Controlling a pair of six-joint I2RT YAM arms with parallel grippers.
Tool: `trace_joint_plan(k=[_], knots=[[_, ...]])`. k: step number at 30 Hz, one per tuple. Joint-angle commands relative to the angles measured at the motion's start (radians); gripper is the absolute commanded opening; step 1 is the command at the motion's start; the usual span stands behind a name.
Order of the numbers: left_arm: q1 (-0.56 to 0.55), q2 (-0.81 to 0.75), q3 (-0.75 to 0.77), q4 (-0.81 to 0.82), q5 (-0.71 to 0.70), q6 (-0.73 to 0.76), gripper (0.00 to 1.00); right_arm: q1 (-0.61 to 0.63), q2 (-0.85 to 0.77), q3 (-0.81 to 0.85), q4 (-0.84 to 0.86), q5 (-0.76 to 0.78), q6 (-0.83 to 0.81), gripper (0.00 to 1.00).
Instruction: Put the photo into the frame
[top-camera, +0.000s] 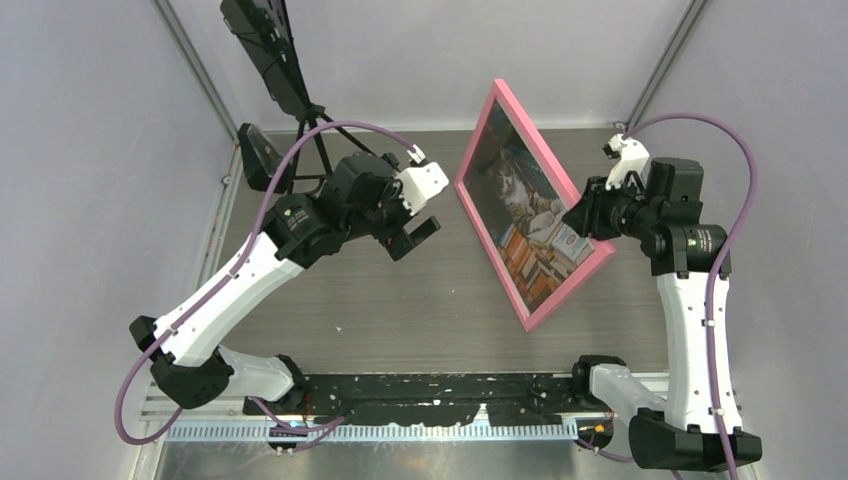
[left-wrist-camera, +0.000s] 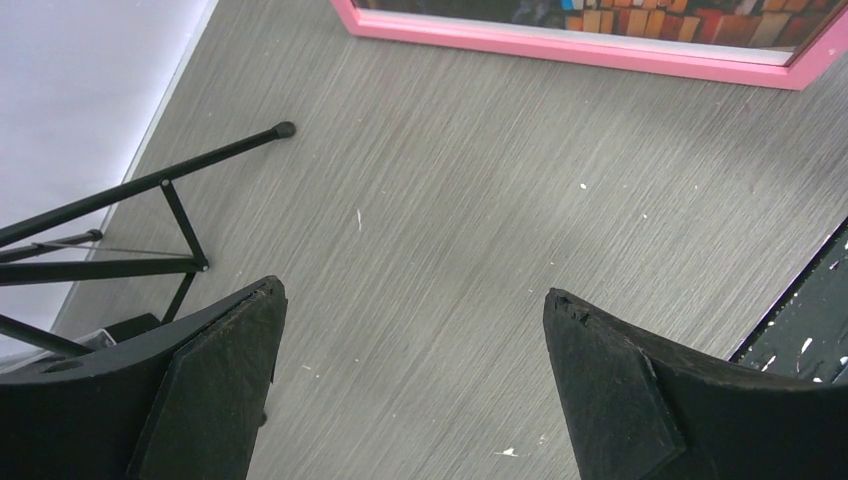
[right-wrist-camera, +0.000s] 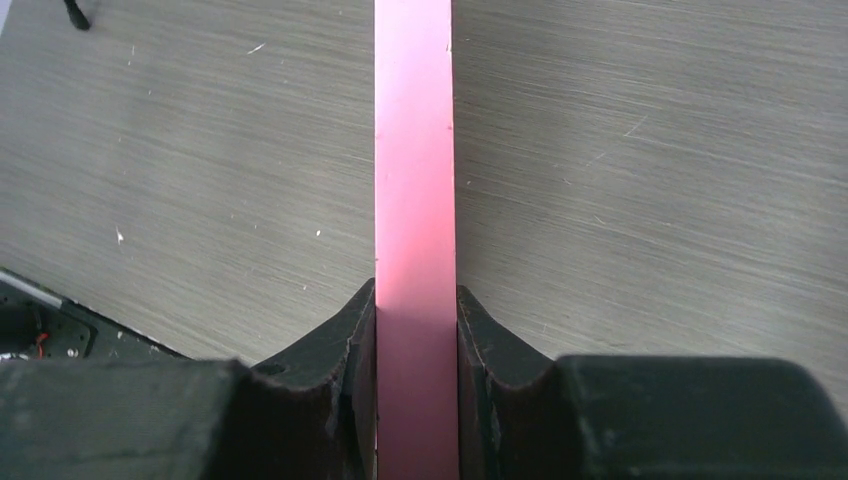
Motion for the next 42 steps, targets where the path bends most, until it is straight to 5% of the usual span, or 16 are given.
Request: trace_joint_plan(k=[1,21,42], knots=[[0.006,-0.036,-0.01,0.05,0.017,-0.01,1.0,-0.032,-0.044,-0.043,0.178,-0.083,0.052,0.06],[0.006,-0.041,-0.02,0.05,0.033,-0.01,1.0,-0.175,-0.045,-0.266,0.249,-0.147,0.078,0.05],[0.007,-0.042,-0.057,0.07,0.001,-0.005,1.0,-0.296,-0.114,-0.621,0.61,-0.332,0.295,0.05]])
